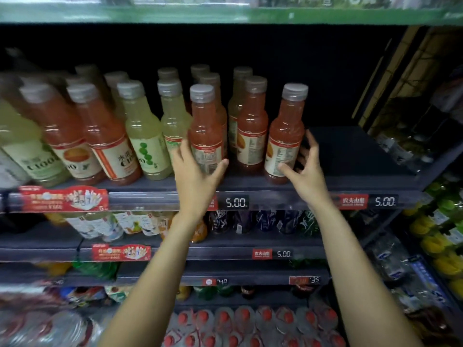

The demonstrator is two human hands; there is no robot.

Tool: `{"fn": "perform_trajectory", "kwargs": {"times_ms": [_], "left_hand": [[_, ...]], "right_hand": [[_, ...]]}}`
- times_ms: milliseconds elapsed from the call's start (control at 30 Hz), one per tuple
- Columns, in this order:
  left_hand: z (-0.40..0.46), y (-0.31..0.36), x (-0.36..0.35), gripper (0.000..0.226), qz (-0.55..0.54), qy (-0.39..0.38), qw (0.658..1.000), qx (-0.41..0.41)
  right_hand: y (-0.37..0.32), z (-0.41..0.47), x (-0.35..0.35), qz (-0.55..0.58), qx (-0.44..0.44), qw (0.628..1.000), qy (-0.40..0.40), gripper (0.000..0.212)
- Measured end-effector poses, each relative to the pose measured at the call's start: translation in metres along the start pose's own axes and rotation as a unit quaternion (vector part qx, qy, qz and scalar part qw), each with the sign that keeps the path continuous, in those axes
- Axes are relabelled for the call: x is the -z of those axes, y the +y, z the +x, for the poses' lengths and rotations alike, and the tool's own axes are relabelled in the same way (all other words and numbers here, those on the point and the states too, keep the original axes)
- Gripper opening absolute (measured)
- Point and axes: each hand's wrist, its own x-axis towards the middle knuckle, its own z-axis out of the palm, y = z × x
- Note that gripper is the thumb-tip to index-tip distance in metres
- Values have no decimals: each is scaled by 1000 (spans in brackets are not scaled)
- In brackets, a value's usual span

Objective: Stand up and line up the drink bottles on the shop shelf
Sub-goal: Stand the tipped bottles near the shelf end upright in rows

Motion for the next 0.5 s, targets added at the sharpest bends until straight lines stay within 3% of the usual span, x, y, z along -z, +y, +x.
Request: {"fn": "perform_trajectory", "kwargs": {"times_ms": [100,167,233,333,500], "left_hand": [[-1,2,-11,81,30,46,998,-5],[1,4,-15,73,64,33,996,-44],[5,6,-17,72,64,-15,996,-58],[19,-1,-25,70,-26,-126,989,-73],[40,-7,-33,74,-207,-318,925,-30]], "right_hand": [[1,0,-12,-6,-4,1000,21,87],[0,3,-16,-26,-7,998,52,84],[-2,6,-16,-45,-20,996,70,78],[-1,10,-16,-60,-32,994,87,71],[-2,7,-10,-41,-32,995,86,74]]}}
